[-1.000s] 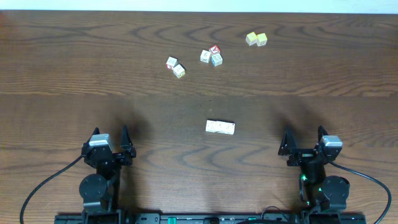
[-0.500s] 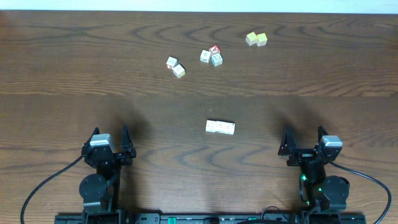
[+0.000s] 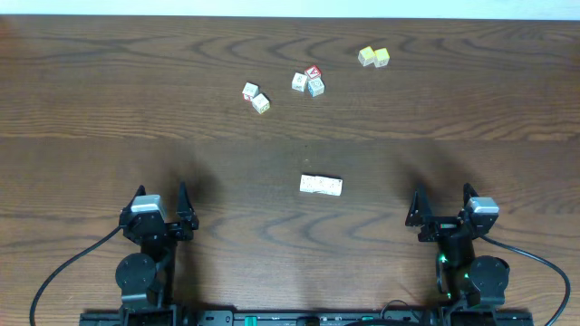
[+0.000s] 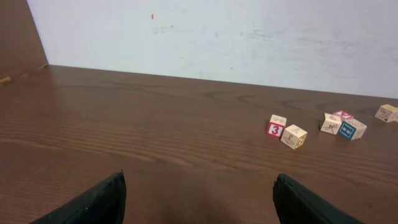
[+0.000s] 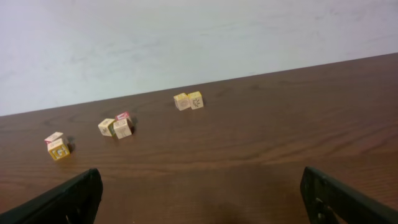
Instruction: Lift 3 blocks
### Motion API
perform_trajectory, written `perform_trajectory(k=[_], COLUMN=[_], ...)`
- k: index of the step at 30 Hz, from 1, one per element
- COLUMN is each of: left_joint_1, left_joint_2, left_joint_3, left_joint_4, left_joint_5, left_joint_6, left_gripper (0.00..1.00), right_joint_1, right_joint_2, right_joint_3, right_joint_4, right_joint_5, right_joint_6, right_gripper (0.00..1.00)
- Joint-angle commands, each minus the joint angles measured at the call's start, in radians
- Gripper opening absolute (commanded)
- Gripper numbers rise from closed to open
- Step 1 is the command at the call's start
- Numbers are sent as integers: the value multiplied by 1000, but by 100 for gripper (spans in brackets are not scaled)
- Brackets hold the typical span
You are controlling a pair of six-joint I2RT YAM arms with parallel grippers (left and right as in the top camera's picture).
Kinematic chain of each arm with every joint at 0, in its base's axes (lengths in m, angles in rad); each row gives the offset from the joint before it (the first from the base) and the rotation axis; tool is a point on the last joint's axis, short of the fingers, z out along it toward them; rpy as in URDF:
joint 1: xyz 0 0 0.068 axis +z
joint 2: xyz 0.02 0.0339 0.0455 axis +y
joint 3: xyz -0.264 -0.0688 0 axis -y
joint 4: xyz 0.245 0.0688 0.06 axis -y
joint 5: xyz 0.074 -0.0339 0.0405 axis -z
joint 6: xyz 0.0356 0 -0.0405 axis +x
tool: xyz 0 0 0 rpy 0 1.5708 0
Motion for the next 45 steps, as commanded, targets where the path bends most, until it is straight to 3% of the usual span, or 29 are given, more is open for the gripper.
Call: perform_trajectory(k=[1,45], left_joint_1=[-4,-4], left_joint_2=[-9,-6], left_joint_3=[-18,-18], left_joint_4=[-33,-33], left_joint_5=[13,13], left_joint_6=[-11,-11], left_gripper=[76,76], right_joint_1=[-10,-11], right_joint_2=[-7,-7], right_joint_3=[-2,-2], right_joint_4=[-5,-6], right_joint_5=[6,22], right_joint_6=[-14,-29], right_gripper=[99,99])
